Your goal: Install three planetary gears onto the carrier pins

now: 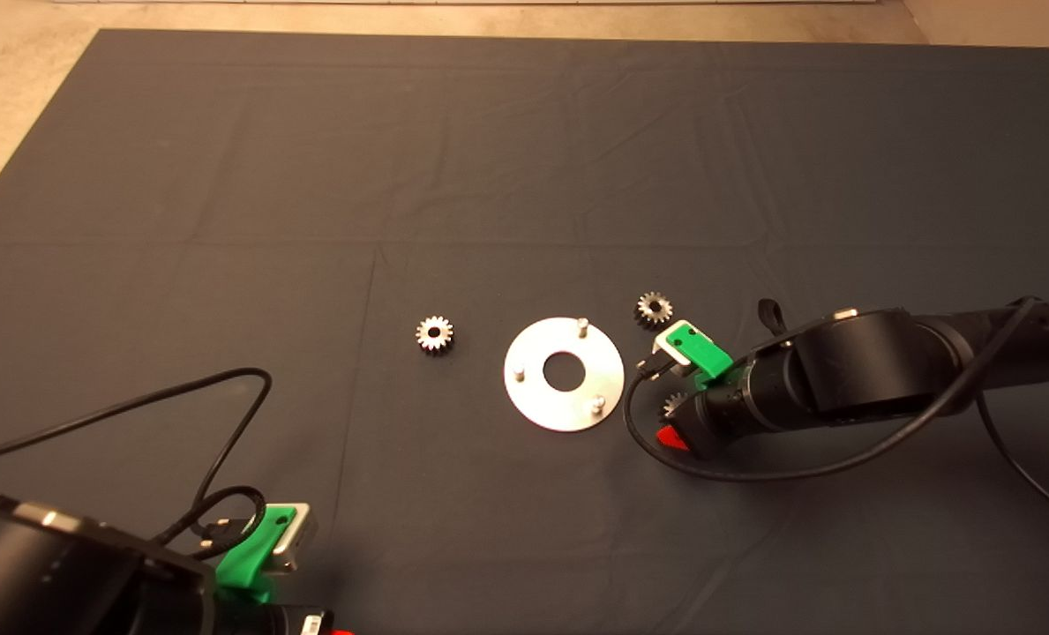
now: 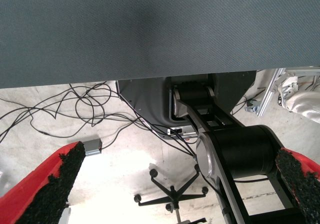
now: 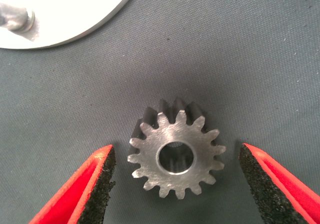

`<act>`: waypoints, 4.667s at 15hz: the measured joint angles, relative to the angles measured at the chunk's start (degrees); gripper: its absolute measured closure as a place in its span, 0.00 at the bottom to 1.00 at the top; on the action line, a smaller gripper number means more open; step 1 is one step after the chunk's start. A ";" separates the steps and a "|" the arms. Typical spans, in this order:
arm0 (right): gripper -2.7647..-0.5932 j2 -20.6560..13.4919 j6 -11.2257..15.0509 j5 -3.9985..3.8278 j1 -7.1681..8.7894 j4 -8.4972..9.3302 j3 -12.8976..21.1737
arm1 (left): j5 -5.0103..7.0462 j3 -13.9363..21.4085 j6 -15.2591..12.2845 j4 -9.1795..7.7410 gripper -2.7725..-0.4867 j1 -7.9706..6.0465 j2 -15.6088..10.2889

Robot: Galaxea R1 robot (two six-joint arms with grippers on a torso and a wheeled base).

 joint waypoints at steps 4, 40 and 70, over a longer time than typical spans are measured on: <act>0.50 0.00 -0.04 0.00 0.00 -0.35 -0.18 | 0.00 0.00 0.05 -0.05 0.00 -0.02 0.00; 0.72 1.45 -0.06 -0.37 -1.43 -2.61 -0.90 | 0.00 0.00 0.13 -0.21 0.00 -0.01 -0.01; 0.80 4.87 0.24 -0.20 10.11 2.68 -0.99 | -0.02 0.00 0.22 -0.22 0.00 -0.02 0.00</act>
